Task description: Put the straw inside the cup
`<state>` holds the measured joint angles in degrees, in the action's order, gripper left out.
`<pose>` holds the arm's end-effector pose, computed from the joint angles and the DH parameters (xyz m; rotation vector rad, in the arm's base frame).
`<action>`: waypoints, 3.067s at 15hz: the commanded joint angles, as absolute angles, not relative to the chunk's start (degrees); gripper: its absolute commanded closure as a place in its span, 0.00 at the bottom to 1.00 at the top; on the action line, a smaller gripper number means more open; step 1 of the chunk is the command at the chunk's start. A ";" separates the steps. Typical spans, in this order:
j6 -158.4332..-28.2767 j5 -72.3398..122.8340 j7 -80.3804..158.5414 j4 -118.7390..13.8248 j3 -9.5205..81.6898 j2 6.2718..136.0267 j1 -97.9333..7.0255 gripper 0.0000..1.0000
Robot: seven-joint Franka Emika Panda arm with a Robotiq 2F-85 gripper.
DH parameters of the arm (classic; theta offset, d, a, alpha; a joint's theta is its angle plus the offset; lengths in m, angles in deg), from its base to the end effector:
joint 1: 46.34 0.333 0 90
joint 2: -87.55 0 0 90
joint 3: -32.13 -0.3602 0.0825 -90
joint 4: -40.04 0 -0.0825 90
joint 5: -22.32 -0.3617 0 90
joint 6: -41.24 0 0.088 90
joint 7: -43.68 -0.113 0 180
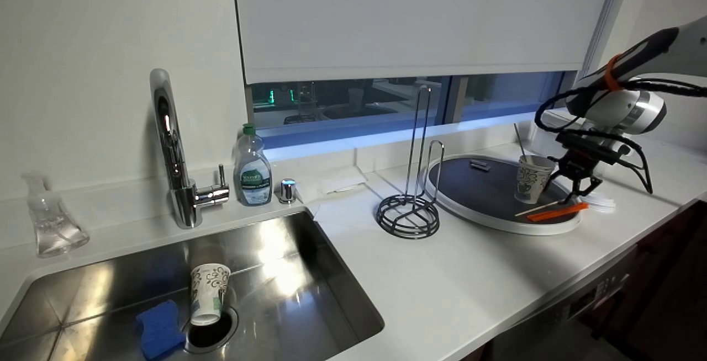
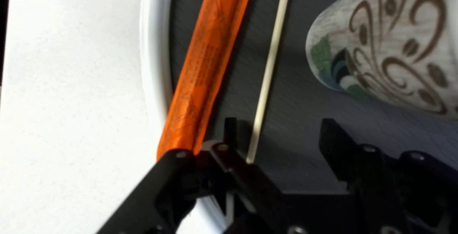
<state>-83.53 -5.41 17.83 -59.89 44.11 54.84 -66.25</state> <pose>0.5803 -0.3178 0.2914 -2.2966 1.7171 0.1404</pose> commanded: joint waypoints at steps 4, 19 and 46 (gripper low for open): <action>-84.56 -6.30 18.73 -58.66 44.09 53.22 -66.77 0.92; -87.59 -4.21 22.45 -63.82 46.70 60.96 -67.33 0.99; -136.55 -13.29 44.68 -94.40 45.95 95.95 -60.35 0.99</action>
<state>-131.65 -7.60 40.89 -91.94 46.07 93.31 -63.09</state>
